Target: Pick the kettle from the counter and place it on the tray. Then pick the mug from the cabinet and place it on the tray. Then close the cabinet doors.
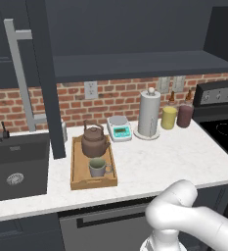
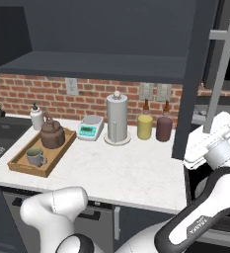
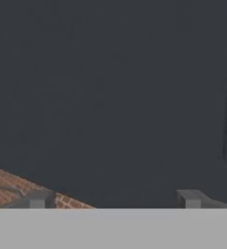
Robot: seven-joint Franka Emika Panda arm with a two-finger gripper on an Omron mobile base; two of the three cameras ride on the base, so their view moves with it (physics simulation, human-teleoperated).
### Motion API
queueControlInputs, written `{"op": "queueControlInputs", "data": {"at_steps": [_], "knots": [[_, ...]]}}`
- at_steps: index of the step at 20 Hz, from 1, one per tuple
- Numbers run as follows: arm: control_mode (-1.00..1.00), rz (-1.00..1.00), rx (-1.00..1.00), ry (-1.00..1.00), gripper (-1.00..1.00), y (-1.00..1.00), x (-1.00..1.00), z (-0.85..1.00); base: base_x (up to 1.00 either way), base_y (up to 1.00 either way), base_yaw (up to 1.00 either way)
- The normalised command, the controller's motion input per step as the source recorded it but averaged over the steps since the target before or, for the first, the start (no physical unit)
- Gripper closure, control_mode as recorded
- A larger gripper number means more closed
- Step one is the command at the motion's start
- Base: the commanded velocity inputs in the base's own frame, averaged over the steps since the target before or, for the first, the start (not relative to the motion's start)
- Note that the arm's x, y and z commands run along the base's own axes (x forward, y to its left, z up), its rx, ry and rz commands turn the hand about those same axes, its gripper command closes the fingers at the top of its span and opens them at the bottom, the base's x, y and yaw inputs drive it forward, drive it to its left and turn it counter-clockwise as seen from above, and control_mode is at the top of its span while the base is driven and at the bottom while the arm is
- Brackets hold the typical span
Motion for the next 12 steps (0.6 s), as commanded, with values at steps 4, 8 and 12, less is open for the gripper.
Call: {"op": "queueControlInputs", "data": {"at_steps": [4,8,12], "knots": [[-1.0,0.0,-0.07,0.0,-1.0,0.67,-0.12,0.12,0.0,0.0,0.0],[-1.0,0.0,-0.07,0.0,-1.0,0.8,0.0,0.15,0.0,0.0,0.0],[-1.0,0.0,-0.06,0.05,-1.0,0.86,0.0,0.21,0.0,0.0,0.0]]}}
